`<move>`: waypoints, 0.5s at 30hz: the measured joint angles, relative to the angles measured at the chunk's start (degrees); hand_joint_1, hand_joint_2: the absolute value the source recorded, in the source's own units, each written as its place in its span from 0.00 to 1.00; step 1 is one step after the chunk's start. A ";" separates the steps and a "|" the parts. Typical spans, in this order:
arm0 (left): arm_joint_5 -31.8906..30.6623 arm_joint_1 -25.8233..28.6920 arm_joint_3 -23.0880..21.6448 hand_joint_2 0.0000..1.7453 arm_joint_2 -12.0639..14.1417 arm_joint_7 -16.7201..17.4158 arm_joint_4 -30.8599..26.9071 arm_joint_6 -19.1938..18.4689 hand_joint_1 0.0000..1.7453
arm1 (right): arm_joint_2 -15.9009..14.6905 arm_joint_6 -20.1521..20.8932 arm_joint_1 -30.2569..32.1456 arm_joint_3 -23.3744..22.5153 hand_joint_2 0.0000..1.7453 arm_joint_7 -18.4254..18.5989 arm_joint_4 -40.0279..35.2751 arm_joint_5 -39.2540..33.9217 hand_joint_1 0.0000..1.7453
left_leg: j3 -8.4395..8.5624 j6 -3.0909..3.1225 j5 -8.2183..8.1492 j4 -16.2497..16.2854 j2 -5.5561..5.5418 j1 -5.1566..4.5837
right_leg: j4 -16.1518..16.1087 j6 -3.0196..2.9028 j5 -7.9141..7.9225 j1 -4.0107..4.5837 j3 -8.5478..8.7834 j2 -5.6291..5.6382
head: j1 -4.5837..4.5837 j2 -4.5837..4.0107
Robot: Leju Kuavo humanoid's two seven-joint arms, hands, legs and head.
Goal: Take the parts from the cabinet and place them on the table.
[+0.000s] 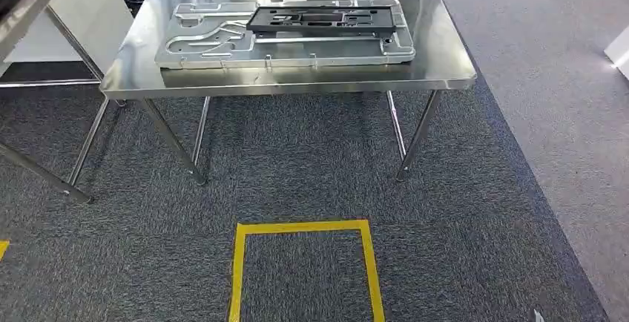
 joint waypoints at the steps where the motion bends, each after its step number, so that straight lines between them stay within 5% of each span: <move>1: 0.00 -0.13 0.04 0.00 0.02 0.00 -0.04 0.02 0.00 | 0.09 -0.02 -0.24 -0.87 1.00 -0.02 0.32 0.00 0.00 | 4.24 0.70 -0.56 -5.61 -0.10 -0.34 | 0.20 0.12 0.61 -0.02 -0.51 0.07 | 0.02 0.00; 2: 0.00 -0.32 0.07 0.00 0.13 -0.02 -0.15 0.07 0.00 | 0.26 -0.07 -0.44 -1.43 1.00 0.04 0.68 0.00 0.00 | 7.74 1.25 -2.91 -11.35 -0.11 -0.71 | 0.34 0.50 1.10 0.29 -0.87 0.13 | 0.05 0.00; 3: 0.00 -0.47 0.11 0.00 0.11 -0.09 -0.15 0.11 0.00 | 0.26 -0.18 -0.67 -2.23 1.00 0.13 0.98 0.02 0.00 | 8.59 1.23 -3.52 -13.56 -0.11 -0.71 | 0.28 0.82 1.64 0.09 -0.97 -0.04 | 0.07 0.00; 6: 0.07 -0.13 0.52 0.00 0.02 -0.15 -0.15 0.31 0.00 | 0.28 -0.46 -1.24 -5.32 1.00 0.76 2.09 0.26 0.00 | 7.34 2.46 -1.74 -13.88 -0.05 -0.95 | -0.71 2.05 3.71 0.06 -1.10 -0.07 | 0.17 0.02; 7: 0.04 -0.25 0.66 0.00 -0.20 -0.13 -0.15 0.33 0.00 | 0.26 -0.46 -1.64 -6.73 1.00 0.96 2.47 0.48 0.00 | 6.82 2.75 -0.66 -14.30 0.44 -0.57 | -0.09 2.27 2.19 -0.23 -1.75 0.45 | -0.15 0.00; 8: 0.04 -0.20 0.83 0.00 -0.20 -0.11 -0.15 0.41 0.00 | 0.26 -0.48 -1.80 -8.20 1.00 1.27 2.99 0.83 0.00 | 5.82 3.42 0.12 -14.45 0.33 -0.52 | 1.85 2.46 -1.46 -0.19 -2.51 0.62 | 0.28 0.00; 10: 0.00 -0.10 1.24 0.00 -0.18 -0.04 -0.15 0.59 0.00 | 0.28 -0.72 -2.38 -11.18 1.00 2.12 4.04 2.01 0.00 | 3.92 3.74 1.58 -14.21 0.39 -0.58 | 9.62 3.00 -8.63 -0.50 -4.11 0.69 | 0.46 0.00; 11: -0.11 -0.07 1.44 0.00 -0.17 -0.07 -0.15 0.61 0.00 | 0.28 -0.92 -2.82 -12.64 1.00 2.64 4.78 2.97 0.00 | 2.94 3.68 2.26 -13.96 0.43 -0.62 | 13.84 3.24 -10.54 -0.62 -4.76 0.70 | 0.39 0.02; 12: -0.15 -0.10 1.53 0.00 -0.17 -0.07 -0.15 0.70 0.00 | 0.33 -1.03 -3.34 -13.90 1.00 3.02 5.58 3.72 0.00 | 1.83 3.56 2.89 -13.57 0.50 -0.61 | 16.62 3.45 -10.47 -0.74 -4.82 0.68 | 0.46 0.00; 13: -0.22 -0.11 1.57 0.00 -0.17 -0.07 -0.15 0.72 0.00 | 0.35 -1.09 -3.77 -15.13 1.00 3.32 6.36 4.18 0.00 | 0.60 3.36 3.46 -13.08 0.59 -0.56 | 17.06 3.65 -8.66 -0.91 -3.82 0.67 | 0.42 0.00; 15: -0.44 -0.12 1.73 0.00 -0.20 -0.07 -0.15 0.72 0.00 | 0.35 -1.11 -4.41 -16.94 1.00 3.58 7.43 4.72 0.00 | -1.65 2.90 4.20 -11.90 0.60 -0.38 | 11.99 3.88 -4.48 -1.32 1.21 0.65 | 0.42 0.00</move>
